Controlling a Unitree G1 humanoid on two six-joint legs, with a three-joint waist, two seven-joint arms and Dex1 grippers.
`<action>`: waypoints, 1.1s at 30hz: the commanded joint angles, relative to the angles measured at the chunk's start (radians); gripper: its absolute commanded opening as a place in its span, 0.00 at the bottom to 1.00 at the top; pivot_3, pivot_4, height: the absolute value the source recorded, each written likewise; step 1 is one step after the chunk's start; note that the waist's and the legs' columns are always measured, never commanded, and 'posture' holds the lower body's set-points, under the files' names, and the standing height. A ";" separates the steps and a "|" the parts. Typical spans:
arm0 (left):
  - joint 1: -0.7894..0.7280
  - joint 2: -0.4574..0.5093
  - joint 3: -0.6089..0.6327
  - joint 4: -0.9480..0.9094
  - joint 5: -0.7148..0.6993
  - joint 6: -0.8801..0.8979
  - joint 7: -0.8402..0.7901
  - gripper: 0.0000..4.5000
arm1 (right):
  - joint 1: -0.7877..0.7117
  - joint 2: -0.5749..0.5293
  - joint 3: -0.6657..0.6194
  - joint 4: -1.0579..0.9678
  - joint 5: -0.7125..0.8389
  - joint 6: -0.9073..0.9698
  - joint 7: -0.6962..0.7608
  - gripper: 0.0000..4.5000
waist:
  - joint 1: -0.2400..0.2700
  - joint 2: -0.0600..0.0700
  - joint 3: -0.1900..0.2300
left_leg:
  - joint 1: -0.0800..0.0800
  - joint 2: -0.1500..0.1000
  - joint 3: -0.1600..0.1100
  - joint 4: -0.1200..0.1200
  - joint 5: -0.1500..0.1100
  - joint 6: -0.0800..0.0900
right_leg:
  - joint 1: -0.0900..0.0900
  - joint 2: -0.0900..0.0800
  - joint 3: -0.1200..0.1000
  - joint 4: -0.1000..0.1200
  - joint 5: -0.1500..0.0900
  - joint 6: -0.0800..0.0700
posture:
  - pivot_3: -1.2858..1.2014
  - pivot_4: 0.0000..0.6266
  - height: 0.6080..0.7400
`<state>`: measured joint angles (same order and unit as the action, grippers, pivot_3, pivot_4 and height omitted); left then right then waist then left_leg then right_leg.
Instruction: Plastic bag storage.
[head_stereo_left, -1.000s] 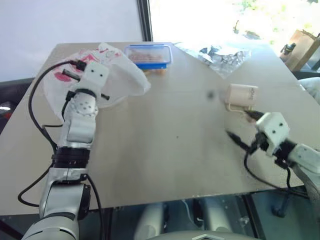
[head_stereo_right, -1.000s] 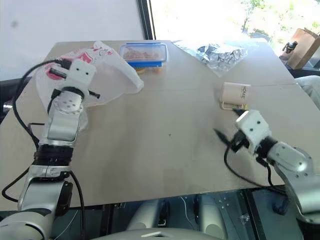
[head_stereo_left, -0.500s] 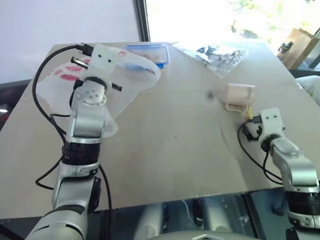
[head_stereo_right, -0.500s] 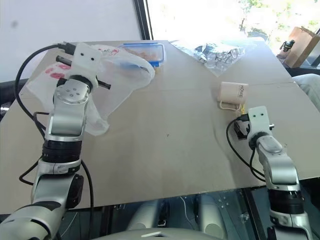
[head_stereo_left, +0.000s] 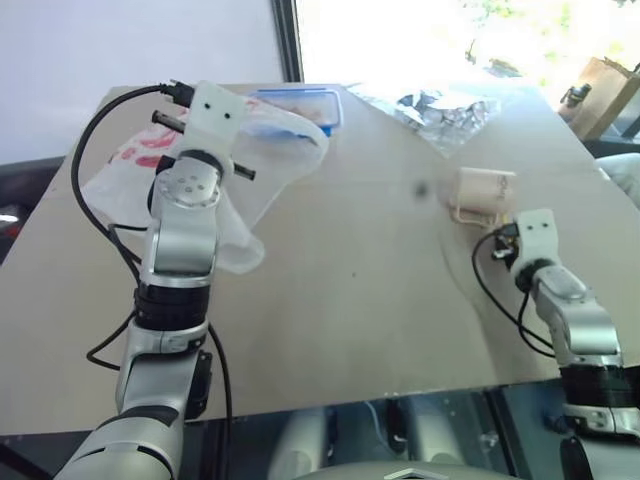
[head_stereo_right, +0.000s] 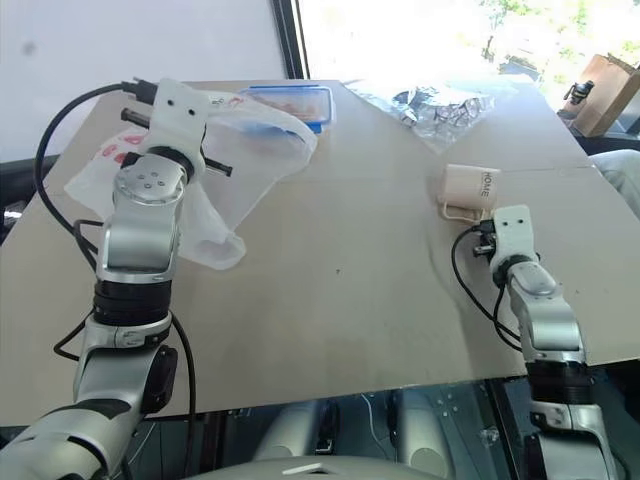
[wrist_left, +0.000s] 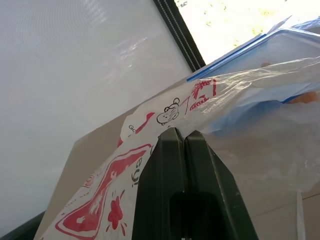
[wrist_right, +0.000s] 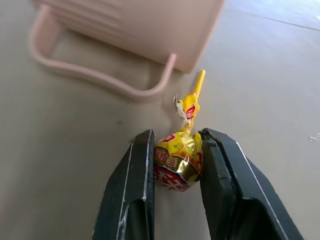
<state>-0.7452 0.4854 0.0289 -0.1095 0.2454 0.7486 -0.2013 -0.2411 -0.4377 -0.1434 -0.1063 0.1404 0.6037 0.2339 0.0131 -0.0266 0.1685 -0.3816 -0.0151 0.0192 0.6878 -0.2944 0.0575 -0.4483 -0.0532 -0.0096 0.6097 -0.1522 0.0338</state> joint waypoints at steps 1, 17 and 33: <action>-0.018 0.000 0.020 -0.072 -0.052 -0.015 -0.048 0.00 | 0.114 -0.086 -0.059 -0.261 0.141 0.046 0.182 0.16 | 0.002 0.000 0.000 | 0.000 0.000 0.000 0.000 0.000 0.000 | 0.000 0.000 0.000 0.000 0.000 0.000 | 0.52 0.24 1.00; 0.010 -0.006 -0.013 -0.344 -0.255 0.145 -0.228 0.00 | -0.116 -0.032 0.298 -0.306 0.239 0.061 0.341 0.16 | -0.024 0.000 0.001 | 0.003 0.001 0.000 0.002 0.002 -0.003 | 0.000 0.003 0.002 0.005 0.000 0.000 | 0.52 0.24 1.00; 0.157 0.081 0.071 -0.602 -0.408 0.271 -0.282 0.00 | -0.620 0.344 0.484 0.557 0.027 -0.448 0.564 0.16 | -0.034 0.000 0.001 | 0.003 0.001 -0.001 0.001 0.002 -0.004 | -0.001 0.003 0.002 0.006 0.000 -0.001 | 0.52 0.24 1.00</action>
<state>-0.5849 0.5630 0.0666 -0.6487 -0.1438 1.0104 -0.4864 -0.8087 -0.1544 0.3252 0.3885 0.1687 0.2328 0.7658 -0.0213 -0.0263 0.1694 -0.3789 -0.0139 0.0184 0.6888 -0.2922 0.0537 -0.4494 -0.0504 -0.0077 0.6162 -0.1523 0.0327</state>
